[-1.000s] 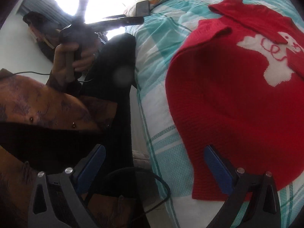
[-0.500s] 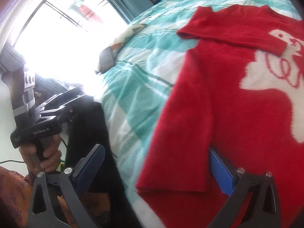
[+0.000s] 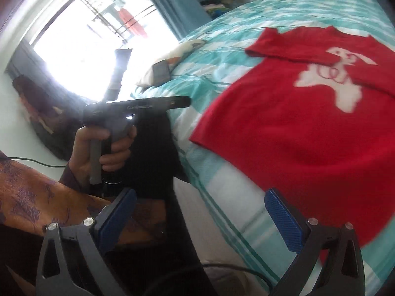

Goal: Fold small clothes
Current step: 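Lower both open grippers to the sweater hem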

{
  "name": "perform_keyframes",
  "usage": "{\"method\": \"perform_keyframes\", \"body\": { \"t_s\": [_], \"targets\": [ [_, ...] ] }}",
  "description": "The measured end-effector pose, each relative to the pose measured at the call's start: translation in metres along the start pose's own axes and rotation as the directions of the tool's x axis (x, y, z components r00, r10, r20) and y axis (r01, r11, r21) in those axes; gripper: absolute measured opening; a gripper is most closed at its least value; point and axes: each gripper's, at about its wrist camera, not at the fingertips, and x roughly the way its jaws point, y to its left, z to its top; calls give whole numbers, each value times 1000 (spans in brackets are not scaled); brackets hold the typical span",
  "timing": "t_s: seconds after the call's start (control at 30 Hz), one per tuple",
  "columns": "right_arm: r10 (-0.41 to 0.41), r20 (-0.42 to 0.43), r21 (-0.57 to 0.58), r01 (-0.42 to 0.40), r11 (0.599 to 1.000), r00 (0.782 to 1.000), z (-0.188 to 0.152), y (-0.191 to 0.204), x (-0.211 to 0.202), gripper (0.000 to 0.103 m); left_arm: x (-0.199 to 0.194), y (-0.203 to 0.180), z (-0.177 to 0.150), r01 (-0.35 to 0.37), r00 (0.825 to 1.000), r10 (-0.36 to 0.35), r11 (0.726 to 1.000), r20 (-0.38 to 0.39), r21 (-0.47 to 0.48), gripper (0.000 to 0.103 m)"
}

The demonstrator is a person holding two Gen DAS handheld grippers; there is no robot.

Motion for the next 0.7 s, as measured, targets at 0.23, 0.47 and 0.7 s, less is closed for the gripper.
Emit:
{"method": "perform_keyframes", "body": {
  "t_s": [0.23, 0.47, 0.7],
  "targets": [
    [-292, -15, 112, 292, 950, 956, -45, -23, -54, 103, 13, -26, -6, 33, 999, -32, 998, -30, 62, 102],
    [-240, 115, 419, 172, 892, 964, -44, -76, -26, 99, 1, 0, -2, 79, 997, -79, 996, -7, -35, 101],
    [-227, 177, 472, 119, 874, 958, -50, -83, -29, 97, 3, -2, -1, 104, 995, -104, 995, -13, 1, 87]
  ]
}}
